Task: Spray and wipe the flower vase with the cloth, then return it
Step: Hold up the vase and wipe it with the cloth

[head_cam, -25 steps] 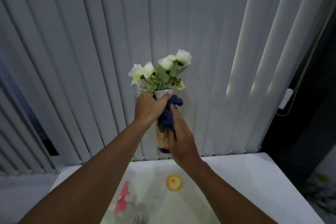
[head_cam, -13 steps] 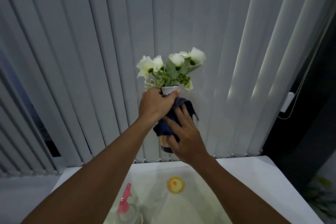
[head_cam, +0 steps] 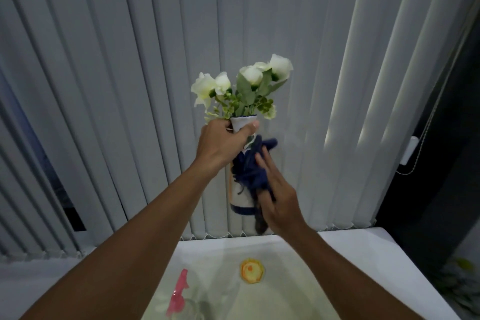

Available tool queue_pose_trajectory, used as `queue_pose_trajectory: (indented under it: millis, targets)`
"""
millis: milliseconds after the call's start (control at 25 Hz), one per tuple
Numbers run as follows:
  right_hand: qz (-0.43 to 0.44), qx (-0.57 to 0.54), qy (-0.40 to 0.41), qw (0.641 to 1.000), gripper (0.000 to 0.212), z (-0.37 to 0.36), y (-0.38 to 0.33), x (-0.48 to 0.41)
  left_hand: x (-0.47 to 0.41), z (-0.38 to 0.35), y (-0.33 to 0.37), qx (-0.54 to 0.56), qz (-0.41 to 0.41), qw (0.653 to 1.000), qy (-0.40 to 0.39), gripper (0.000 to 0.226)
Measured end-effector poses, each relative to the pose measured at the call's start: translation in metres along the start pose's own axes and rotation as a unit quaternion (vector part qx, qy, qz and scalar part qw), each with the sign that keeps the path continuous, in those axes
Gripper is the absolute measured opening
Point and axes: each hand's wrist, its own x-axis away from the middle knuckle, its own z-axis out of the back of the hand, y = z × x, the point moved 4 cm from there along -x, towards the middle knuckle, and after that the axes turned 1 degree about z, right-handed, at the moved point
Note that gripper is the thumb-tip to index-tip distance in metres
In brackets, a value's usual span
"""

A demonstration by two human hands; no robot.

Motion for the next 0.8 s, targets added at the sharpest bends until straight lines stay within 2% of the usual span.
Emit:
queue_pose_trajectory:
  millis: [120,200,320,440,480,560,640,720,800]
  targets:
    - [-0.152,-0.105,0.025,0.983,0.031,0.01,-0.009,-0.046,-0.003,0.002,0.014,0.031,-0.026,0.999,-0.036,0.035]
    - [-0.217,-0.169,0.034,0.961,0.032,0.013,-0.012,-0.064,-0.006,0.004,0.017,0.055,-0.032,0.996,-0.063,0.032]
    - [-0.245,-0.185,0.028,0.951,0.03,0.003,-0.002,-0.054,-0.007,0.007,0.014,0.085,-0.027,0.992,-0.089,0.032]
    - [-0.311,-0.205,0.019,0.928,0.047,-0.022,0.026,-0.002,-0.007,0.012,0.009,0.101,-0.023,0.99,-0.093,0.025]
    - [-0.344,-0.237,0.018,0.908,0.051,-0.03,0.031,0.015,-0.008,0.013,0.008,0.109,-0.017,0.989,-0.097,0.019]
    - [-0.417,-0.332,0.042,0.845,0.061,-0.043,0.037,0.03,-0.007,0.011,0.003,0.126,-0.004,0.986,-0.109,0.012]
    - [-0.461,-0.422,0.067,0.778,0.056,-0.05,0.034,0.028,-0.005,0.007,-0.002,0.141,0.004,0.984,-0.107,0.01]
    - [-0.463,-0.462,0.104,0.75,0.045,-0.052,0.026,0.022,-0.002,0.0,-0.006,0.142,0.015,0.985,-0.096,0.015]
    - [-0.454,-0.465,0.145,0.746,0.038,-0.052,0.018,0.022,0.002,-0.009,-0.008,0.117,0.023,0.99,-0.079,0.03]
